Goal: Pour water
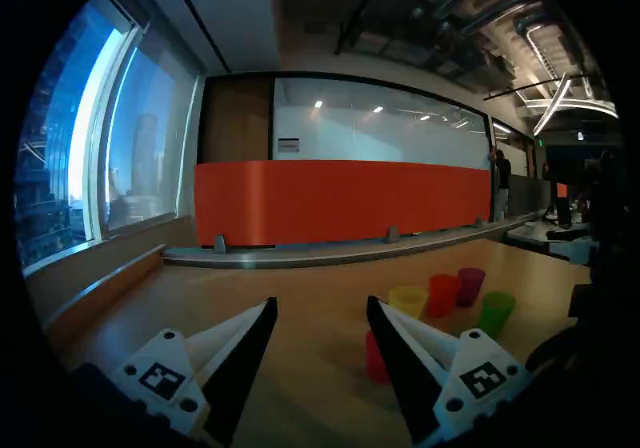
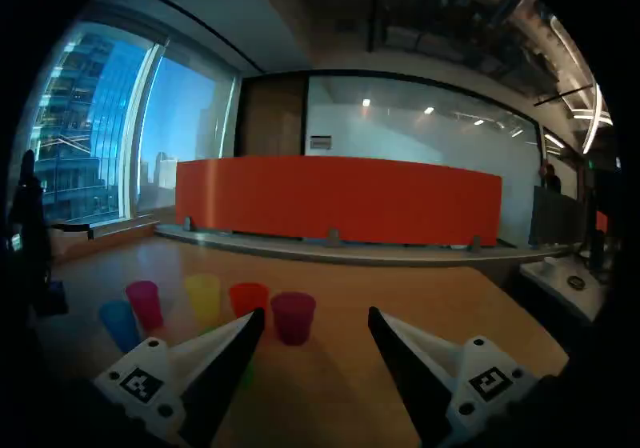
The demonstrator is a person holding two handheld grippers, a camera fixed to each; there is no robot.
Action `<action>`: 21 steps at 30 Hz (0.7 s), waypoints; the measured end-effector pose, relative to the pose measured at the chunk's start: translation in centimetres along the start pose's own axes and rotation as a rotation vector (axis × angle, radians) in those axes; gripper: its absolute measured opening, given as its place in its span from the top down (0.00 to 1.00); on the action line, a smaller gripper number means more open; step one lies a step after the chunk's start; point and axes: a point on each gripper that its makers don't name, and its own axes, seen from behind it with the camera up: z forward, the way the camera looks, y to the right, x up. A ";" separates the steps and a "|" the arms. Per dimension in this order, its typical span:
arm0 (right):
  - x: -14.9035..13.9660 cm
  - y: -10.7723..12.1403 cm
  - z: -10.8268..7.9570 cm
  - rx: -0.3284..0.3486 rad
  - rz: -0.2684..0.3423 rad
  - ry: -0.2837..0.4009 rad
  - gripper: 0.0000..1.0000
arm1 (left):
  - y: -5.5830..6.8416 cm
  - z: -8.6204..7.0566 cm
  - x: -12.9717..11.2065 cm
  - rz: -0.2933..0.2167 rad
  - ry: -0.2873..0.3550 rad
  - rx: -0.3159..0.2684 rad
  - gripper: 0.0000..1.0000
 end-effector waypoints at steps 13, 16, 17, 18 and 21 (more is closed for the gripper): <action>0.9 0.9 0.0 -0.043 0.049 0.057 0.00 | -1.2 0.2 1.0 0.027 0.038 0.070 0.18; 1.0 1.0 0.0 -0.045 0.048 0.054 0.00 | -1.5 0.3 1.0 0.024 0.042 0.085 0.18; 1.0 1.0 0.0 -0.046 0.045 0.053 0.00 | -1.6 0.3 0.9 0.021 0.044 0.091 0.18; 1.0 1.1 0.1 -0.048 0.042 0.051 0.00 | -1.7 0.3 0.9 0.017 0.046 0.097 0.18; 1.2 1.3 0.0 -0.058 0.034 0.054 0.00 | -2.1 0.3 0.6 0.014 0.049 0.114 0.18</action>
